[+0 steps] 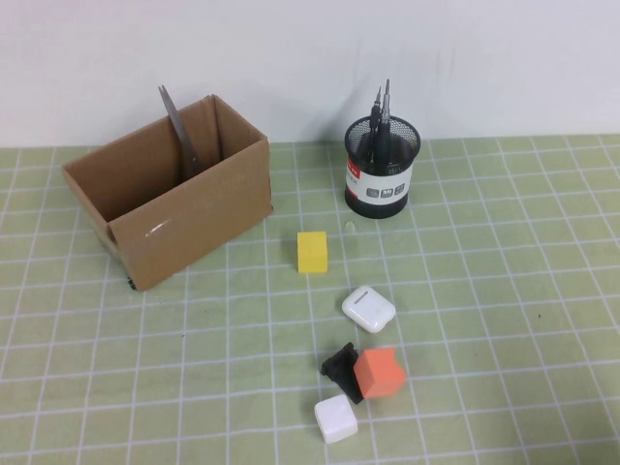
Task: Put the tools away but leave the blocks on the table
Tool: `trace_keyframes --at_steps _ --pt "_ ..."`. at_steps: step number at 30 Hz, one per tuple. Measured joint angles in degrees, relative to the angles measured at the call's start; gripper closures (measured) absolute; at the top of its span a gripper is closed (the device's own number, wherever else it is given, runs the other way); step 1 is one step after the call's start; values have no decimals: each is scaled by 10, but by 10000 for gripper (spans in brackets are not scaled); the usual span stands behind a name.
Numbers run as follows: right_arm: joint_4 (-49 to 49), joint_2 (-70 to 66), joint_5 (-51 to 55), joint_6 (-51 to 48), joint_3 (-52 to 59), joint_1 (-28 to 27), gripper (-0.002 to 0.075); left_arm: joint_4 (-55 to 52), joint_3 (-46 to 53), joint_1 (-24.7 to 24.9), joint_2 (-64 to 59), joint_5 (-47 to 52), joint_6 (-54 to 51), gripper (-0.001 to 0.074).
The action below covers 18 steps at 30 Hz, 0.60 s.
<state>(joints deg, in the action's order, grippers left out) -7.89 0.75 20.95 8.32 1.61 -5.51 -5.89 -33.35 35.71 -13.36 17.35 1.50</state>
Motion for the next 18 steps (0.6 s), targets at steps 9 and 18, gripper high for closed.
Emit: trace_keyframes --at_steps 9,18 --pt "0 0 0 0 0 0 734 0 0 0 36 14 1 737" --pt "0 0 0 0 0 0 733 37 48 -65 37 4 -15 738"
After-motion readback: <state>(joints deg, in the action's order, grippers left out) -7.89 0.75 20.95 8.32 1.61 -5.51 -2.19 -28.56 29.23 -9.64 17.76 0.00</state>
